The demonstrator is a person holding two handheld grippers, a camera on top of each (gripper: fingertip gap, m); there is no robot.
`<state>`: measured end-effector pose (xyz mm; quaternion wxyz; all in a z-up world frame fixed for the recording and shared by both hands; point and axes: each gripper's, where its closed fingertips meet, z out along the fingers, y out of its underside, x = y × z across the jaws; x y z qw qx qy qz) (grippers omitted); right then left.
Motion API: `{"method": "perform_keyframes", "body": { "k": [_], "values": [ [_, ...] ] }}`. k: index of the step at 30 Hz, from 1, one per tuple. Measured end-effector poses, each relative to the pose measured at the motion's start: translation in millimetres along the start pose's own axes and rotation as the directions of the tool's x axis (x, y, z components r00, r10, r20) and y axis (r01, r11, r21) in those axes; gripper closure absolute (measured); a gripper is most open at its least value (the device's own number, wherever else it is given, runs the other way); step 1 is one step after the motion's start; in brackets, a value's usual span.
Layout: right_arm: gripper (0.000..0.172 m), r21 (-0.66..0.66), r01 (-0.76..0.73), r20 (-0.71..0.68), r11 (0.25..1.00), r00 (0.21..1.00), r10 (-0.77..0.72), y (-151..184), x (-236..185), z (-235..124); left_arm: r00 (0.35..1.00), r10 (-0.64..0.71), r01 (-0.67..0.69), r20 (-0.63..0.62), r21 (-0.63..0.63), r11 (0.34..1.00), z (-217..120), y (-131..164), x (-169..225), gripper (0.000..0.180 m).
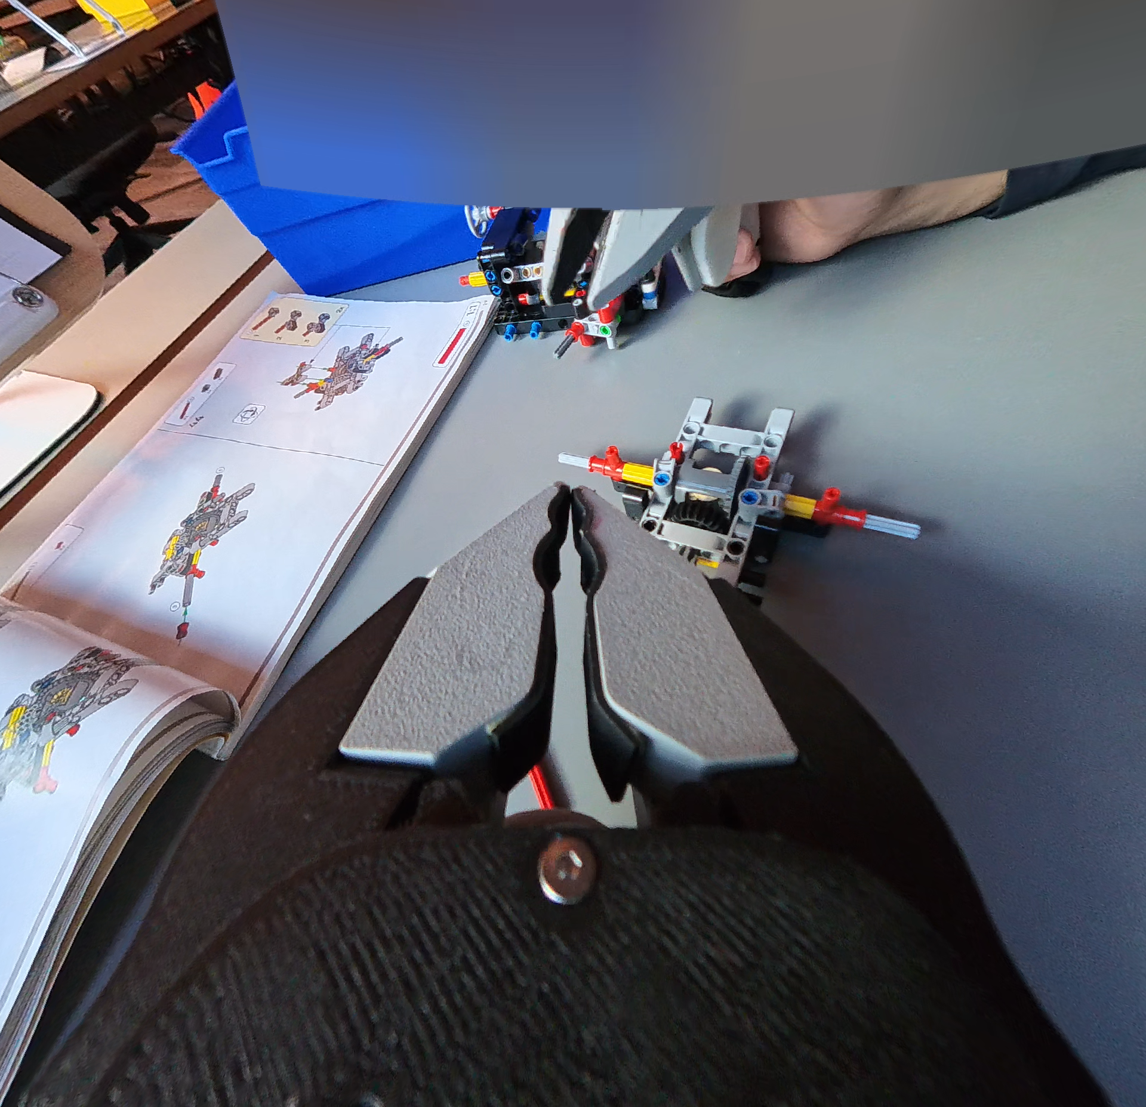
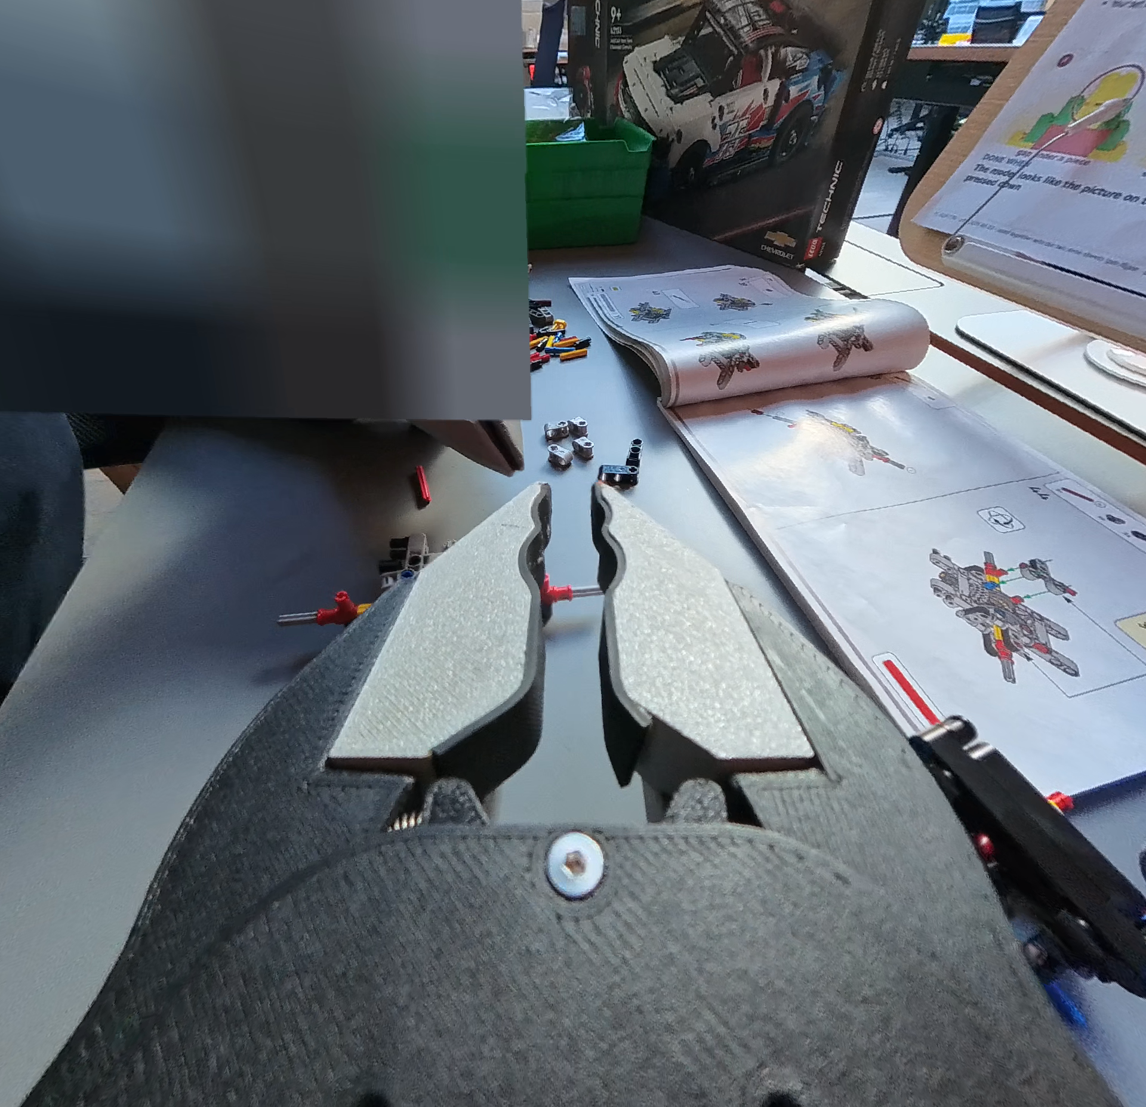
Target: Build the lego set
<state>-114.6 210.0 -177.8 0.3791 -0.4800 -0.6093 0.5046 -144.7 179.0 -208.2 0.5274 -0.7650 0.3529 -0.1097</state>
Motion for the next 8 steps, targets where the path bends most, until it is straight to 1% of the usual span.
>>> {"method": "perform_keyframes", "body": {
  "k": [5,8],
  "values": [
    [0.165,0.000,0.000,0.028,1.000,1.000,0.000,-0.7,-7.2,3.3,1.000,-0.001,0.001,0.013,0.002,1.000,0.1,-0.4,-2.1,0.180],
    [0.168,-0.015,0.011,0.032,1.000,0.999,-0.011,1.3,-8.9,4.9,0.999,0.024,-0.023,0.042,-0.015,1.000,0.5,2.4,-6.4,0.180]
  ]
}}
